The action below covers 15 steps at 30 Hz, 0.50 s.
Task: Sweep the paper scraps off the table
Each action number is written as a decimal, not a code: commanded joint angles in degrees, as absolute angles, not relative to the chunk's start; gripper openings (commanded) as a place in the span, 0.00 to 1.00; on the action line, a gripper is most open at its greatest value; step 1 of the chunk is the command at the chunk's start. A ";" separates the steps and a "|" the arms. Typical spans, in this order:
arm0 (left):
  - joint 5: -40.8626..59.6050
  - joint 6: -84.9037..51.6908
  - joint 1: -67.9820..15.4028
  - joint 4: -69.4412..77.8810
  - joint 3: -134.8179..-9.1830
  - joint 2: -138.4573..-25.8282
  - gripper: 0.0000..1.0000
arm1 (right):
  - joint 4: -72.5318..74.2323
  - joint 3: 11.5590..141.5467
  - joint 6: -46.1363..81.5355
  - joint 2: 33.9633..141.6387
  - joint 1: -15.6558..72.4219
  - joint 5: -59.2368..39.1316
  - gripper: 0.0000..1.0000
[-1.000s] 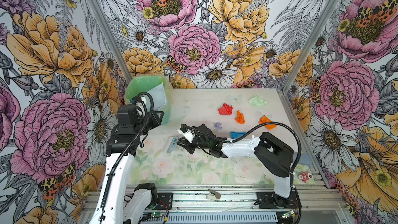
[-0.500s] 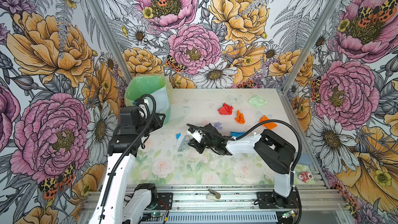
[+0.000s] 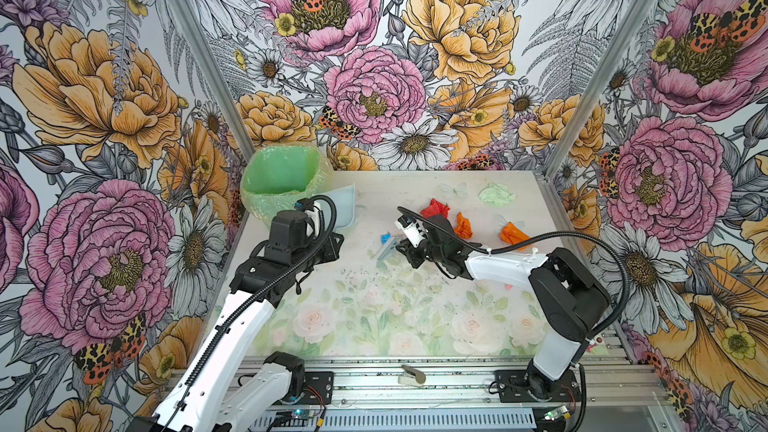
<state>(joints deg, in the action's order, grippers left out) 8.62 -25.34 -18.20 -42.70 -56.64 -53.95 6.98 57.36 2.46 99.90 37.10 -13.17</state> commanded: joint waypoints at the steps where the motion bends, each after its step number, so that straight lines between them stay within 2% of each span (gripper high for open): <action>1: 3.60 -25.69 -21.26 -42.96 -55.55 -54.47 0.13 | 6.09 58.43 1.67 95.66 34.83 -14.88 0.00; 10: -4.87 -27.59 -31.25 -44.65 -53.54 -57.84 0.13 | 1.54 64.04 5.39 92.27 30.20 -15.74 0.00; 15: -7.84 -27.91 -34.94 -44.99 -52.89 -61.35 0.13 | -1.06 69.26 12.91 94.52 29.67 -10.90 0.00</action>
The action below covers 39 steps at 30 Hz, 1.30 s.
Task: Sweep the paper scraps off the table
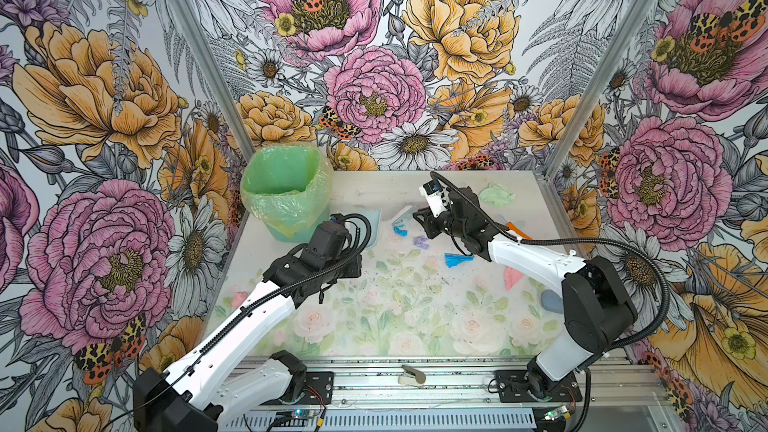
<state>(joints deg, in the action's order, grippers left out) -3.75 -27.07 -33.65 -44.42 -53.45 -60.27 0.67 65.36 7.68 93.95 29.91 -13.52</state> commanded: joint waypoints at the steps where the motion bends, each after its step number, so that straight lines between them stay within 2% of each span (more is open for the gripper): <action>1: -8.30 -28.08 -35.27 -45.00 -52.66 -62.17 0.13 | -2.13 71.01 14.67 95.48 29.63 -9.50 0.00; 8: -10.53 -27.73 -37.84 -45.04 -52.64 -67.64 0.13 | -5.49 79.15 22.85 103.14 29.86 -5.91 0.00; 16: -9.86 -24.21 -42.32 -44.92 -53.58 -74.81 0.14 | -8.70 83.74 21.11 109.93 32.04 -4.58 0.00; 25: -8.23 -22.19 -43.11 -44.49 -53.14 -79.24 0.13 | -11.82 82.87 17.87 111.18 34.54 0.66 0.00; 39: -1.49 -17.84 -43.20 -42.31 -53.30 -87.53 0.11 | -12.97 80.16 17.02 110.24 35.31 0.79 0.00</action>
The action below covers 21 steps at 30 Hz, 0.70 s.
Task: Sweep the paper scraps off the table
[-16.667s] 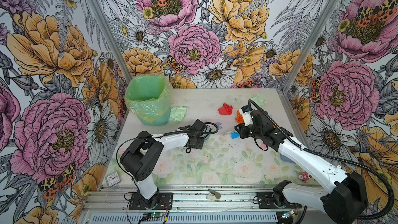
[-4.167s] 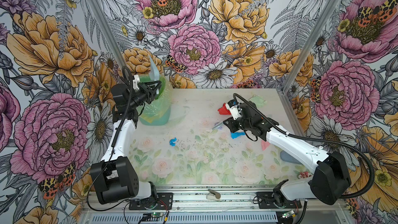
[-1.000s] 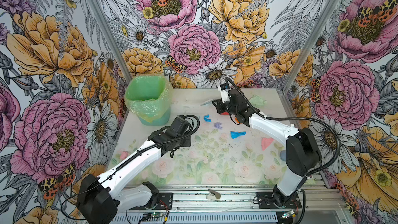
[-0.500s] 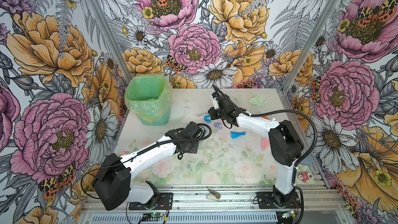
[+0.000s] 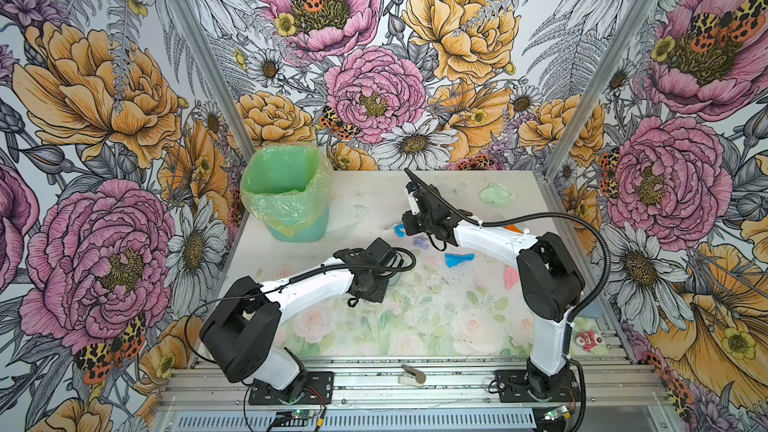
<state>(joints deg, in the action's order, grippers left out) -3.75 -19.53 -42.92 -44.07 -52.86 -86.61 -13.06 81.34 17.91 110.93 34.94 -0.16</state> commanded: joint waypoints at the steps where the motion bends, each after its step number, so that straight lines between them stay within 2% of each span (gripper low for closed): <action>1: -1.38 -17.70 -43.28 -42.26 -53.58 -88.17 0.11 | -13.02 79.81 16.98 110.05 35.43 0.79 0.00; 13: -0.64 -17.26 -43.28 -41.40 -55.11 -92.07 0.10 | -17.62 75.78 17.90 104.78 38.69 0.64 0.00; 21: -0.10 -17.35 -43.11 -40.43 -55.52 -93.67 0.09 | -21.33 71.76 24.71 97.56 41.05 -2.48 0.00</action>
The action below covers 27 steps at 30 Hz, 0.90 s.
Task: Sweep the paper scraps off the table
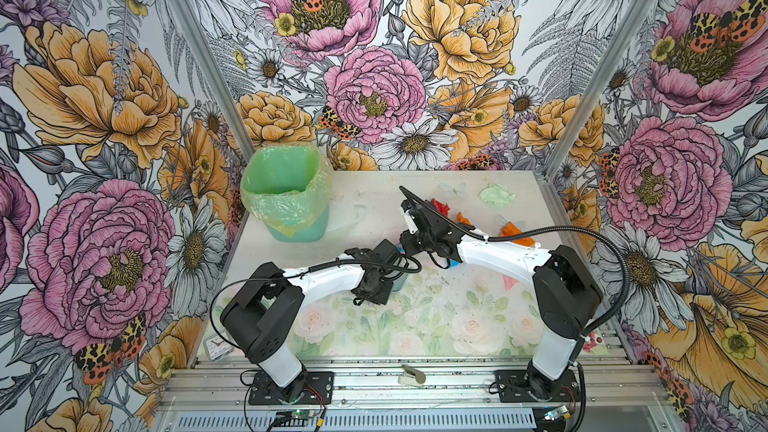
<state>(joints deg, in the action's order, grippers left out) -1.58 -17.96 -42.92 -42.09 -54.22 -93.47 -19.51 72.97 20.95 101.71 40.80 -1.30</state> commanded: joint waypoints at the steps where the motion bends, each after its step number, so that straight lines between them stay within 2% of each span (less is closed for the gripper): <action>1: -0.26 -17.36 -43.11 -40.34 -55.55 -93.59 0.09 | -21.89 71.47 25.27 96.69 41.05 -1.98 0.00; 5: -0.31 -16.95 -43.11 -40.34 -55.42 -93.56 0.09 | -24.76 72.11 25.25 94.05 40.96 1.57 0.00; 12: -0.27 -16.72 -43.13 -40.27 -55.46 -93.41 0.09 | -26.58 72.69 28.49 92.78 36.55 17.24 0.00; 19: -0.35 -17.03 -43.20 -40.28 -55.72 -93.21 0.09 | -26.46 74.30 38.57 96.90 32.48 19.26 0.00; 27: -0.44 -17.40 -43.25 -40.26 -55.37 -92.94 0.09 | -26.54 76.13 39.57 101.29 34.25 16.49 0.00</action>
